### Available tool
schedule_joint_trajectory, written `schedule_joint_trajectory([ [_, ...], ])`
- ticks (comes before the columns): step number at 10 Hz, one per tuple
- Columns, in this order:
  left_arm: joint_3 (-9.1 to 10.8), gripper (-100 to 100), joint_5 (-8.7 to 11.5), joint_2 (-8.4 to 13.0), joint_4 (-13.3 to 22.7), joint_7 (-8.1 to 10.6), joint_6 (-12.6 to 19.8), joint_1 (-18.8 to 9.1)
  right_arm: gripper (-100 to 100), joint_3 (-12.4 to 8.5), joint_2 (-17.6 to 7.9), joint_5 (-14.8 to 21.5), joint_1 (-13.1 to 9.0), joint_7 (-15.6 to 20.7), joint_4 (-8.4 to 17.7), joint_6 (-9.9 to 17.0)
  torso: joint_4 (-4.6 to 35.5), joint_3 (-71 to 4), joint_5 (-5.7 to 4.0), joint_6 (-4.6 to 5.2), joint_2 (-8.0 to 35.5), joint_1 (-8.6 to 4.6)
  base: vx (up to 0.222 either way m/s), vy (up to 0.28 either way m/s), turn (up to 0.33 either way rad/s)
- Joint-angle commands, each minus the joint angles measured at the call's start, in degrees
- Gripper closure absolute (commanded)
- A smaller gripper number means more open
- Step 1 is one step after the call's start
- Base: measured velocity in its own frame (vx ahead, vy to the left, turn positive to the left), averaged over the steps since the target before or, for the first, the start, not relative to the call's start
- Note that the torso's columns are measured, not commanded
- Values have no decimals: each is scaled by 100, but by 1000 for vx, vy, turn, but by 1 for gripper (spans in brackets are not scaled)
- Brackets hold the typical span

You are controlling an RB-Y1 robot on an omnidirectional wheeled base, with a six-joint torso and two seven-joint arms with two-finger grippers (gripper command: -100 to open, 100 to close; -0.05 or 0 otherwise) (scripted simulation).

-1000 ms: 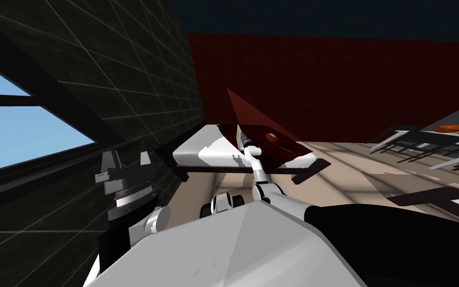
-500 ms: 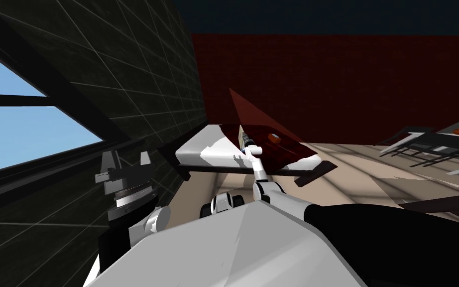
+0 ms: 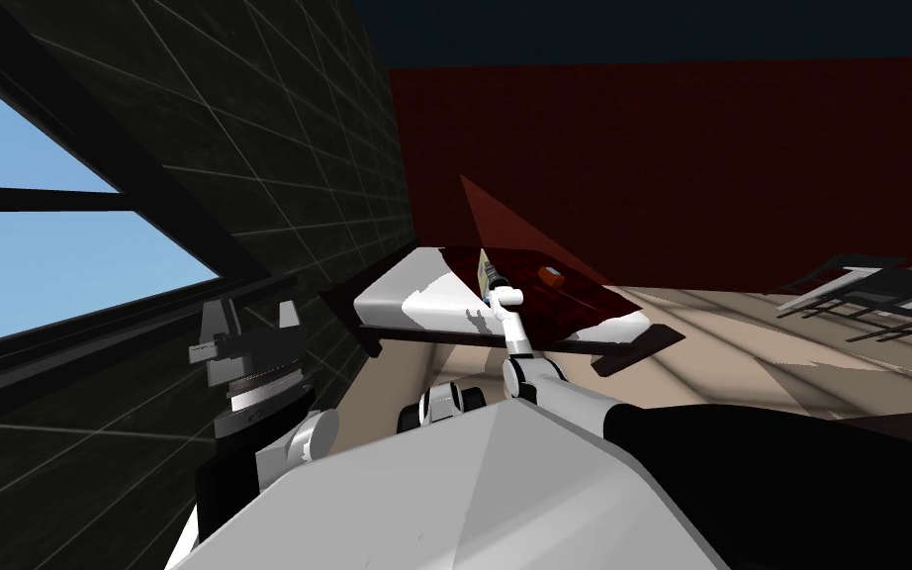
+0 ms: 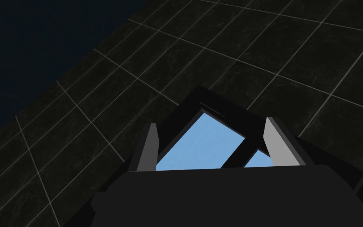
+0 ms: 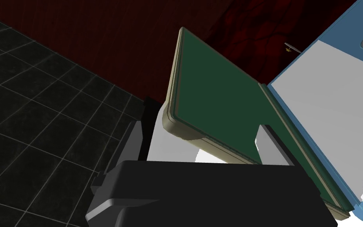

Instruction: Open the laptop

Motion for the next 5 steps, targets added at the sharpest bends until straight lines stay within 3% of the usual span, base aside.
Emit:
schedule_joint_trajectory([
  [1,0,0,0,0,0,0,0,0,-100,-25,-35,117,-16,16,-3,-20,0,0,0,0,0,1,4,6,7],
  [3,0,0,0,0,0,0,0,1,-100,-39,-51,133,-48,19,-11,-59,-5,-12,-1,-1,-21,-6,66,-13,22],
  [4,0,0,0,0,0,0,0,1,100,-41,-53,134,-54,19,-13,-70,-5,-7,-2,1,-9,-3,6,-2,-5],
  [5,0,0,0,0,0,0,0,0,100,-62,-341,-151,237,272,85,216,4,5,1,-2,8,3,-36,-1,281],
])
